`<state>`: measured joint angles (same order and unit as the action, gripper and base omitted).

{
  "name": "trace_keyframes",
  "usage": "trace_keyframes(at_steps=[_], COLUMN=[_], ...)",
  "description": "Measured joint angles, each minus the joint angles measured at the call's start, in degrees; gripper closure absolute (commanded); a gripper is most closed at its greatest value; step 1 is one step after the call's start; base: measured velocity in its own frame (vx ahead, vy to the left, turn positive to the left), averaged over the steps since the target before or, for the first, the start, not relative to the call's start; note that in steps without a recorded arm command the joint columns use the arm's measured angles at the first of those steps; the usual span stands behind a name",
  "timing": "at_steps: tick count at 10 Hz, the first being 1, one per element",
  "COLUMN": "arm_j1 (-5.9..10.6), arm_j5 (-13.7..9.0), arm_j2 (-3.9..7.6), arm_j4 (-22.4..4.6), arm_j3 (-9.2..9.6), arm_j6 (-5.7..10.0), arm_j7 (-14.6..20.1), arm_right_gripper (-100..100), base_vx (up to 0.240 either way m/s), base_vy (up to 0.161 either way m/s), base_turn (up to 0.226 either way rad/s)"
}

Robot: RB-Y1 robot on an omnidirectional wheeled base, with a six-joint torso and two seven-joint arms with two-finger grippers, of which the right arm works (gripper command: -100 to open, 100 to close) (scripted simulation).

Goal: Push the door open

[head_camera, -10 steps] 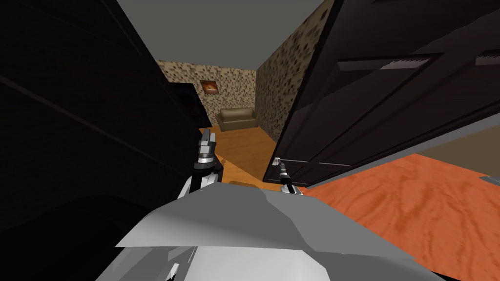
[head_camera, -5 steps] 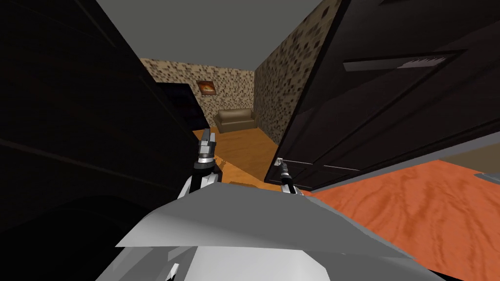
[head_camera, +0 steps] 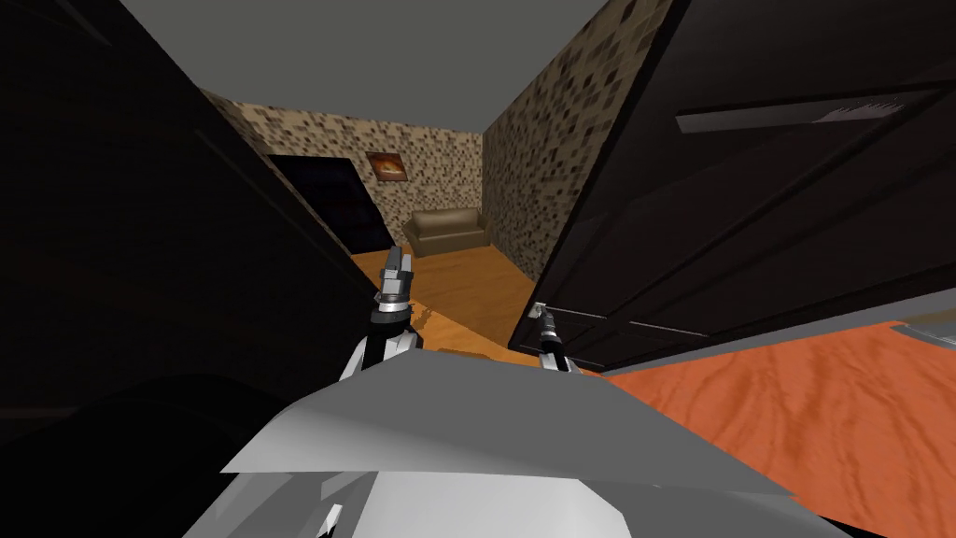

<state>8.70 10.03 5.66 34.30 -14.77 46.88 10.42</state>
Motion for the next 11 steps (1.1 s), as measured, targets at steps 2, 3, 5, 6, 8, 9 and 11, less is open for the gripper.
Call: trace_keyframes(at_steps=[2, 3, 5, 6, 8, 9, 11], arm_j1=[-0.22, -0.08, -1.12, -1.12, -0.17, 0.07, -0.65], arm_j5=[-0.33, -0.51, -0.86, -1.15, -1.82, -2.19, -2.83], arm_j2=[0.07, 0.06, -0.03, -0.01, 0.37, 0.53, 0.52], arm_j4=[0.21, -0.33, 0.79, 0.72, -0.31, -0.78, -0.11], arm_j3=[-0.45, -0.77, -1.43, -1.93, -3.09, -3.75, -4.96], arm_j6=[-0.08, 0.11, -0.60, -0.64, -0.34, -0.01, -0.27], arm_j7=[-0.29, -0.49, -0.68, -0.82, -1.36, -1.64, -2.14], arm_right_gripper=[100, 100, 100, 100, 100, 100, 100], base_vx=[0.091, 0.178, 0.193, 0.187, 0.170, 0.176, 0.212], base_vy=[0.019, 0.066, 0.042, 0.047, 0.058, 0.068, 0.081], base_turn=[-0.031, -0.046, -0.047, -0.041, -0.046, -0.058, -0.067])
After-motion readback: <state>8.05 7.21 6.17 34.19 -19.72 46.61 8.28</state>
